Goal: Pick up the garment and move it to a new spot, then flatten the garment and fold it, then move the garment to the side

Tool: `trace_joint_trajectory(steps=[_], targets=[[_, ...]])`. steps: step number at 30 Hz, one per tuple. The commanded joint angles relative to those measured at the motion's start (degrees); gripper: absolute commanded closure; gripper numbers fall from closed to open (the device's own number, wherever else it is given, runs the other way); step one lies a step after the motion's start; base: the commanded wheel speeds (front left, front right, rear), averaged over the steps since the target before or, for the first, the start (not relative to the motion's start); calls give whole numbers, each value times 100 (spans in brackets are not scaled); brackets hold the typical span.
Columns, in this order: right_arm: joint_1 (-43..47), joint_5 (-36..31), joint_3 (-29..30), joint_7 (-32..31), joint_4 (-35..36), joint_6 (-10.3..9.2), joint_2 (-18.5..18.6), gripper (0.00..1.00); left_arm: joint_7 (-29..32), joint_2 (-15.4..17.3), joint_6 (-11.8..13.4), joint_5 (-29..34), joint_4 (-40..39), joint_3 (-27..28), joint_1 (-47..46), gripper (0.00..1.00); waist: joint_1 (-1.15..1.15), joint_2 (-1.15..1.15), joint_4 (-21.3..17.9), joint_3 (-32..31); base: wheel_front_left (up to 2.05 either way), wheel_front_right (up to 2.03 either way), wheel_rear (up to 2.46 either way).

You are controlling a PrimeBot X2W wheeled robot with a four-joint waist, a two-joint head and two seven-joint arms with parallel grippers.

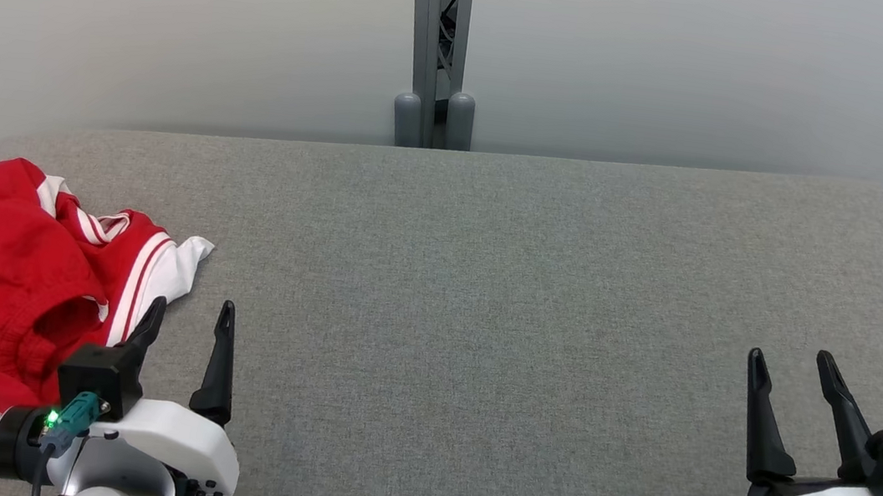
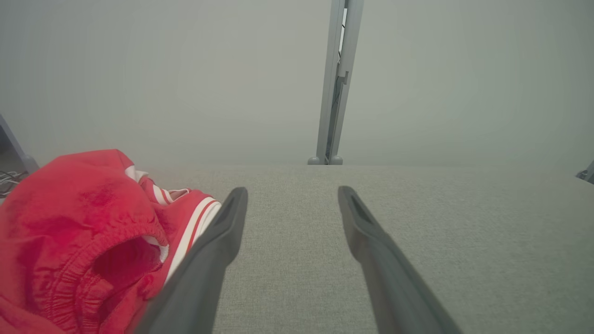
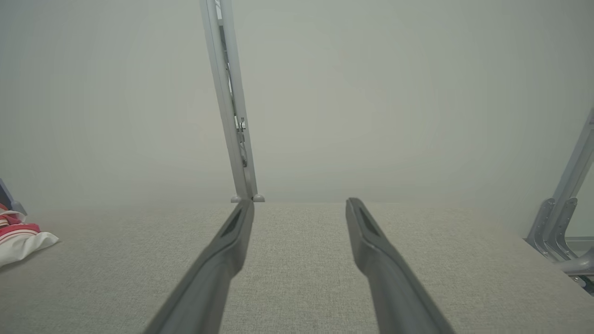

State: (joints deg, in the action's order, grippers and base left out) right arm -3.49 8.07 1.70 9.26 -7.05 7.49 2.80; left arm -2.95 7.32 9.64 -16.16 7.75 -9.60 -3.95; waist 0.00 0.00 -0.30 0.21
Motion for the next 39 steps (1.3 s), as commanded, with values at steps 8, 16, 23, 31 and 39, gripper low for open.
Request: trace_joint_trajectory(steps=[8,16,23,31,39], targets=[[-44,90,55,-53,-102,0,20,0,58,55,65,-33,-31,-13,50,0,0,0,-1,0,0,0,0],[-50,87,64,-43,-135,0,19,0,19,68,118,-16,-56,-43,42,0,0,0,-8,19,0,0,0],[-1,34,93,-81,-125,0,19,0,-19,79,139,-9,-61,-67,-68,0,0,0,132,32,0,0,0],[30,30,54,-176,-68,0,18,0,-153,13,170,-106,-43,-58,-130,0,0,0,757,62,0,0,0],[11,68,-22,-222,-64,0,23,0,-303,-13,241,-277,-3,88,-96,0,0,0,1552,69,0,0,0]])
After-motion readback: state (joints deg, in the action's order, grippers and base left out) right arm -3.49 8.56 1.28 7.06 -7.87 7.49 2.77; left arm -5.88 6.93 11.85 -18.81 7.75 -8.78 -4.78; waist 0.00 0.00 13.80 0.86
